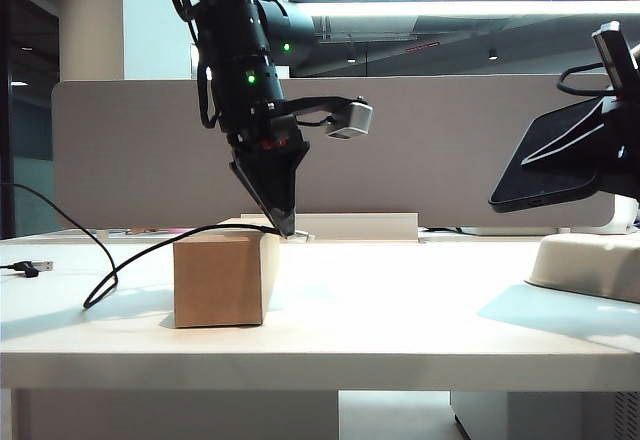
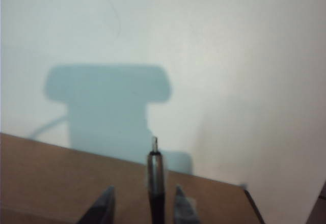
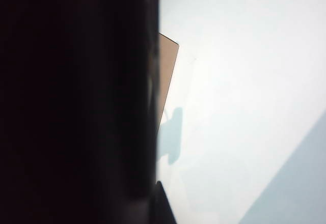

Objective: Pick up the charging cable and the phone, plug the charging cable into the charging port on the phone, and finally place them back on the table.

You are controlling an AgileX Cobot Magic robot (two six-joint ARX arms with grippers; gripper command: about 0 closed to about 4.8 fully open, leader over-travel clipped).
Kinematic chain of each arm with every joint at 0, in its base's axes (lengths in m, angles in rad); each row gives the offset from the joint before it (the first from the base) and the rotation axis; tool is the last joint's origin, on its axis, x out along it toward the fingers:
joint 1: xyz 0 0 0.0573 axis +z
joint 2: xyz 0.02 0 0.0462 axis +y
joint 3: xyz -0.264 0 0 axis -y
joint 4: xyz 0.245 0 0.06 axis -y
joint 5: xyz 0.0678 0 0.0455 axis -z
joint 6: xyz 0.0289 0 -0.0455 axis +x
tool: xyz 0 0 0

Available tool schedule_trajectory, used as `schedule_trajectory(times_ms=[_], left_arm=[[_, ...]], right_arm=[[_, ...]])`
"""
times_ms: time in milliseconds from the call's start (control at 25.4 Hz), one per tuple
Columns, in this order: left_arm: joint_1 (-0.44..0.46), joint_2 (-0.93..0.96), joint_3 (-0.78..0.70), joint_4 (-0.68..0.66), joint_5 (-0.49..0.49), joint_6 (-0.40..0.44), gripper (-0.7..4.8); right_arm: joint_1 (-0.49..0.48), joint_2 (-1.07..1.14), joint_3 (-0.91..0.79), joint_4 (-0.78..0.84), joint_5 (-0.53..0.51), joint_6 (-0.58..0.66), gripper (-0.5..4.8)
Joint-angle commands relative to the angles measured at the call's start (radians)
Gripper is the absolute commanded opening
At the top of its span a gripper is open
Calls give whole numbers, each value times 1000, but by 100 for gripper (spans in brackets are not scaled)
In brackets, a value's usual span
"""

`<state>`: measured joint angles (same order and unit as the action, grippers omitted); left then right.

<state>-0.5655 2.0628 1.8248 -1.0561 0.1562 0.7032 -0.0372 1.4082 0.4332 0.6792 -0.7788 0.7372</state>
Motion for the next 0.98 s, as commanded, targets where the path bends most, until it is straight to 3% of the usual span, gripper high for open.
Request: schedule_trajectory(times_ms=[39, 472, 590, 905, 984], left_arm=[[-9, -1, 1, 15, 3, 3, 147], [-22, 16, 1, 21, -1, 2, 146], [-26, 16, 1, 19, -3, 2, 89], [-27, 21, 1, 2, -4, -4, 74], [-27, 21, 1, -6, -4, -4, 47]], right_arm=[[0, -9, 7, 33, -8, -2, -6], [0, -9, 7, 32, -9, -2, -6], [0, -9, 7, 32, -9, -1, -6], [0, -9, 7, 28, -10, -1, -6], [0, -9, 7, 28, -10, -1, -6]])
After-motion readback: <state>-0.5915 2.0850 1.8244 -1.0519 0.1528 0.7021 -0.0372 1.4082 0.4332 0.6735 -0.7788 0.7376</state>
